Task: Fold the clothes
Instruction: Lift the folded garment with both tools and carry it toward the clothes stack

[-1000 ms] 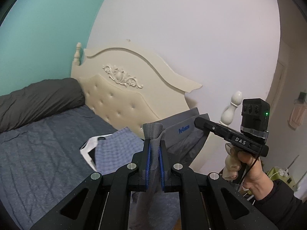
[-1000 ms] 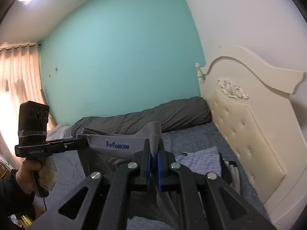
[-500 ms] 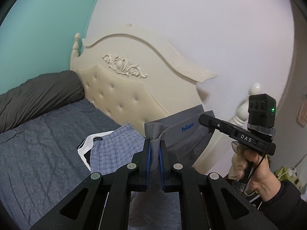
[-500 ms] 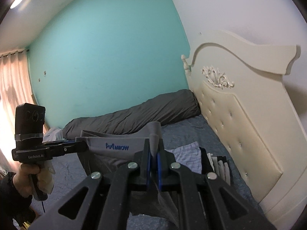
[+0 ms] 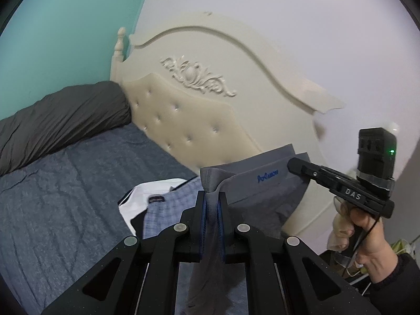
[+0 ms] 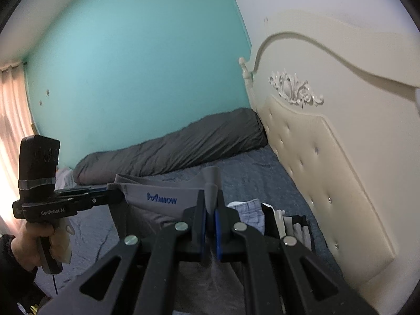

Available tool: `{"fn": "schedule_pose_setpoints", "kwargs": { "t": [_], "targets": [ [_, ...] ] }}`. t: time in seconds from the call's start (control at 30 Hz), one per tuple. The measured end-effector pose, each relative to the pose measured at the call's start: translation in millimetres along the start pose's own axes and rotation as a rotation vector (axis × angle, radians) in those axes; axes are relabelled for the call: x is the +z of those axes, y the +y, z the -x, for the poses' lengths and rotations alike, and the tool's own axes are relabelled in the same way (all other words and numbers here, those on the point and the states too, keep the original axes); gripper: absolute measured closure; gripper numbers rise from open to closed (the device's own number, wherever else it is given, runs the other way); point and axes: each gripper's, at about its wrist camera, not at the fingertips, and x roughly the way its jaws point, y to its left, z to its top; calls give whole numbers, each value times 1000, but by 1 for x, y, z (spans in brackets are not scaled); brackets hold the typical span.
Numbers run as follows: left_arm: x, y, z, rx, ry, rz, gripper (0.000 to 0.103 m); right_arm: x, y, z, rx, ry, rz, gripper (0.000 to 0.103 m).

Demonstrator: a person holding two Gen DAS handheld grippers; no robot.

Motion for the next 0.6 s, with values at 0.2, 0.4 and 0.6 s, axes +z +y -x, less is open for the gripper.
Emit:
{"fn": "schedule_pose_setpoints", "kwargs": {
  "t": [0.2,0.4,0.6],
  "targets": [
    [9,25,-41,23,54,40,95,6,-21,-47,-19,74,-26,98],
    [2,59,-83,32,111,109,95,2,-34,-96,-42,169,-19,98],
    [-17,91,-117,28,164,168,95,-5,-45,-137,-57,265,-10,98]
  ]
}}
